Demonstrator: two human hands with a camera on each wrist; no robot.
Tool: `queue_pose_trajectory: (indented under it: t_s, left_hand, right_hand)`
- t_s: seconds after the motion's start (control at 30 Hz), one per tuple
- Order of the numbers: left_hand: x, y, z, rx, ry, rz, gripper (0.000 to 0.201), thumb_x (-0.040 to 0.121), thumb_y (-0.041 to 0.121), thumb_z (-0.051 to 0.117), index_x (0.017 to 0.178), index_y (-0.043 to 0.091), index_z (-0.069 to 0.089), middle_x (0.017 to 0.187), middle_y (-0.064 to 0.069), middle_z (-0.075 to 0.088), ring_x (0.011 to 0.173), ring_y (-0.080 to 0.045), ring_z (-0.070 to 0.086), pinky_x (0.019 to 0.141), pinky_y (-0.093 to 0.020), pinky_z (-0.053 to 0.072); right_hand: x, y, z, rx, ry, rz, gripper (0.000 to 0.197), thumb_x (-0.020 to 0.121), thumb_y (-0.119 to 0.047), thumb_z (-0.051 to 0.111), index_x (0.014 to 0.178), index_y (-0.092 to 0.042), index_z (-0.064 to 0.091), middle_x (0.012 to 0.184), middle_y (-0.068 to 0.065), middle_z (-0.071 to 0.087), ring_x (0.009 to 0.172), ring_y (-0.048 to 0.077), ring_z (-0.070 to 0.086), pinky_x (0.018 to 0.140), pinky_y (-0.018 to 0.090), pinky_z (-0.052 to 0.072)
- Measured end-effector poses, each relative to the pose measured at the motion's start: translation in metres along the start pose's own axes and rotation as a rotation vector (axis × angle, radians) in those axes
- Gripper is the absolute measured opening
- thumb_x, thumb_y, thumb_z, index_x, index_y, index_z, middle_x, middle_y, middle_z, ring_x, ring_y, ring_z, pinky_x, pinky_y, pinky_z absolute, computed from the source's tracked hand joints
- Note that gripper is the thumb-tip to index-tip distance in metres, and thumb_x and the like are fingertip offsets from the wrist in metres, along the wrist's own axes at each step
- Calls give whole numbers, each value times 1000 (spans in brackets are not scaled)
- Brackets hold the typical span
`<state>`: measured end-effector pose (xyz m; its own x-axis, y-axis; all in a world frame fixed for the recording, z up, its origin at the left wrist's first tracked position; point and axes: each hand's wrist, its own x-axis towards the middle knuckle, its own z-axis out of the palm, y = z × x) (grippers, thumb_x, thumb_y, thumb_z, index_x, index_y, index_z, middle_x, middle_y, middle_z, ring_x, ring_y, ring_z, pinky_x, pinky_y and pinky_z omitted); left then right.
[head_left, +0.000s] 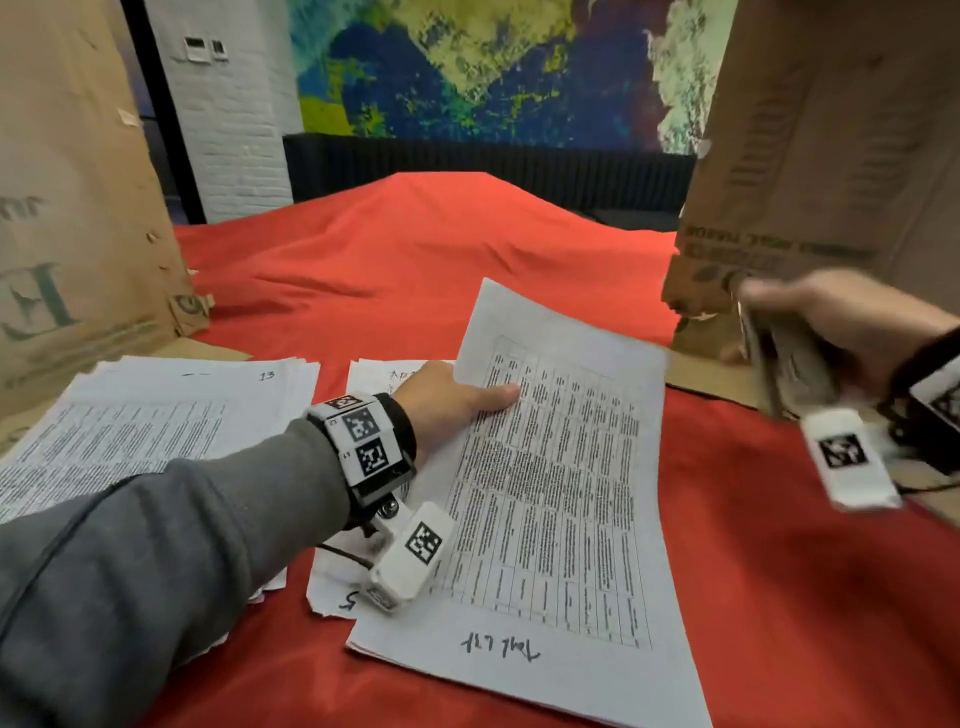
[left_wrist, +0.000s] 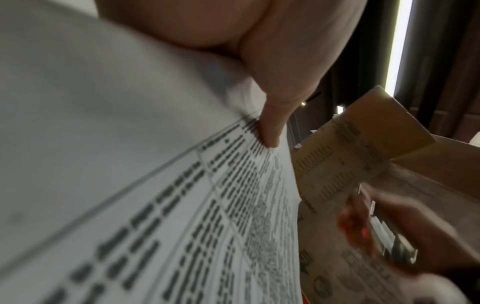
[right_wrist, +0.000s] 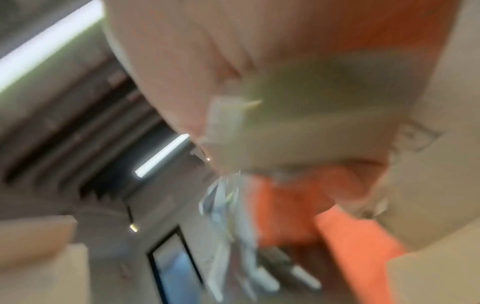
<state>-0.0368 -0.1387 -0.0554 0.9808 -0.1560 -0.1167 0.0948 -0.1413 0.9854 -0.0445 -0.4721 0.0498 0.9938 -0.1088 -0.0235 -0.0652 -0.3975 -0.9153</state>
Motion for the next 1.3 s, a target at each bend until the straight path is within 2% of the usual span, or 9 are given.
queue_pose_trajectory:
  t_s: [0.13,0.37,0.43,0.5,0.6,0.73,0.83,1.03,1.3]
  left_hand:
    - [-4,4,10,37,22,74,21,88,25,82,100,7,79,93,-13,81,85,-33,79,88,-54,62]
    - [-5,1,18,156,107,197,34,80,40,84,92,9,80,86,-9,81,83,-36,78,84,-56,62]
    - [-5,1,19,176,134,211,39,81,44,85,88,6,78,77,-7,78,70,-31,74,70,-45,62]
    - [-6,1,20,189,160,218,41,83,42,85,84,2,75,65,-3,65,58,-20,58,60,-31,44]
    - [-6,1,20,213,159,206,38,83,42,85,83,5,75,68,-7,71,59,-21,63,61,-33,47]
    - [-4,1,19,205,145,196,31,82,40,85,87,10,79,82,-9,80,80,-34,79,80,-56,62]
    - [-4,2,17,193,133,190,29,84,40,84,93,13,81,85,-5,81,83,-28,80,86,-53,62]
    - [-7,2,18,188,123,201,41,73,51,80,95,17,81,88,-6,81,85,-30,79,88,-55,62]
    - [-10,5,19,275,162,202,25,87,40,81,95,16,81,86,-4,81,81,-26,79,84,-51,63]
  right_hand:
    - [21,-59,50,413,37,-160,41,103,-45,54,76,-16,61,60,4,61,55,24,58,58,33,48]
    - [44,-106,137,649,342,-200,26,96,-20,63,74,-10,53,54,5,61,53,22,59,60,34,48]
    - [50,-108,145,646,399,-236,30,92,-19,66,66,-11,54,56,2,59,53,22,59,60,32,49]
    - [54,-106,148,611,399,-252,32,89,-21,68,61,-13,55,53,-1,56,54,21,59,61,32,50]
    - [52,-101,151,579,342,-256,30,83,-24,70,59,-15,55,57,5,60,61,29,67,64,38,55]
    - [51,-97,148,514,313,-264,22,67,-32,68,68,-11,60,76,24,73,71,43,75,71,61,63]
    - [60,-90,142,502,315,-257,27,60,-40,71,66,-15,62,80,24,75,73,41,77,76,65,61]
    - [51,-91,135,571,299,-244,14,88,-22,66,86,-13,55,70,15,67,69,38,78,77,67,60]
    - [46,-85,133,587,182,-247,22,95,-18,63,109,-2,58,80,21,66,76,40,78,80,67,59]
